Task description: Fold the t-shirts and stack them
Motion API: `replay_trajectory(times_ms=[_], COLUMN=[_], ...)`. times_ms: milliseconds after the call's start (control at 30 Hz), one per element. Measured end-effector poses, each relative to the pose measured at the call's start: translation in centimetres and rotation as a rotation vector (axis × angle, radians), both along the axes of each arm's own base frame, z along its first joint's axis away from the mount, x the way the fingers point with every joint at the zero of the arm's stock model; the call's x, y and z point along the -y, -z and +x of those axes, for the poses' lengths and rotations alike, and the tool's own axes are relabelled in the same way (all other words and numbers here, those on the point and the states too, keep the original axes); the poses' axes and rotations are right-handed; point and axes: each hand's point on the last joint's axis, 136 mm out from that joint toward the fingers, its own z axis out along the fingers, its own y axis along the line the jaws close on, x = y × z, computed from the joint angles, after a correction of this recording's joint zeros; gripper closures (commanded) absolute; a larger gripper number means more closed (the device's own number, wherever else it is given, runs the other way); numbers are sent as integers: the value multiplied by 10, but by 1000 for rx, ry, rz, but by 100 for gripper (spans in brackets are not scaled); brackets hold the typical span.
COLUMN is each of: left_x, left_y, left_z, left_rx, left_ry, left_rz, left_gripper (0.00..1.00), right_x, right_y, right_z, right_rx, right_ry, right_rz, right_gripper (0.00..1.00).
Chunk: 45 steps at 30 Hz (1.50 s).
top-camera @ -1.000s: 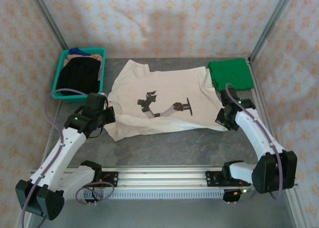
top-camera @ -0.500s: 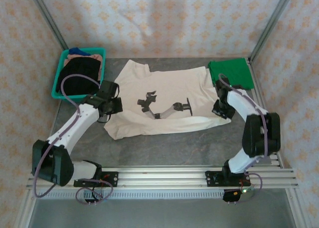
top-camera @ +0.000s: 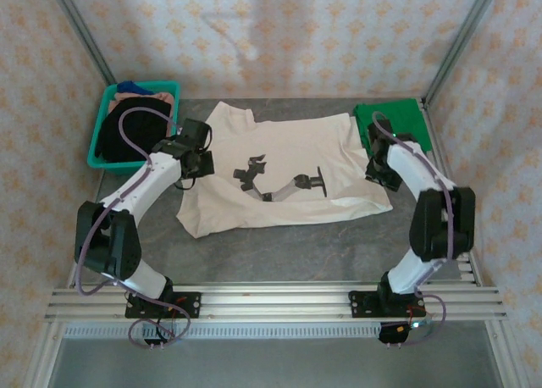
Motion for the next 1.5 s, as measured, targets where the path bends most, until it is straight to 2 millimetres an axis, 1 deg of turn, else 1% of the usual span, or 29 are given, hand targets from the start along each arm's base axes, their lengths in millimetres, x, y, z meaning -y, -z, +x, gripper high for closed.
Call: replay_trajectory(times_ms=[67,100,167,267,333,367,467,600,900,1133,1333,1400,1433,1500], left_x=[-1,-2,-3,-2,-2,-2,-2,-2,-2,-3,-5,-4,-4,-4], left_y=[1,0,1,1,3,4,7,7,7,7,7,4,2,-4], left_z=[0,0,0,0,1,1,1,2,2,2,2,2,2,2], left_rx=[-2,-2,-2,-4,-7,-10,-17,-16,-16,-15,-15,-9,-3,12], left_ry=[-3,-5,-8,-7,-6,-6,-6,-6,-6,-8,-8,-6,-5,-4], left_rz=[0,0,-1,-2,-3,-2,0,-1,0,0,2,-3,-5,-10], left_gripper=[100,100,100,100,100,100,100,100,100,100,100,100,100,100], right_x=[-11,-15,-23,-31,-33,-34,-34,-28,-5,-4,2,4,5,6], right_y=[-3,-1,11,39,49,51,54,60,56,56,60,64,66,70], right_z=[-17,-25,-42,-65,-70,-67,-51,-35,-18,4,24,30,32,34], right_rx=[24,26,18,-27,-39,-31,12,39,93,119,113,103,97,86], right_ry=[-13,-14,-5,32,55,66,88,114,163,129,111,104,99,92], right_rz=[49,68,109,174,192,198,210,189,123,109,90,73,66,57], right_gripper=[46,46,45,44,45,45,45,47,47,52,52,55,58,69])
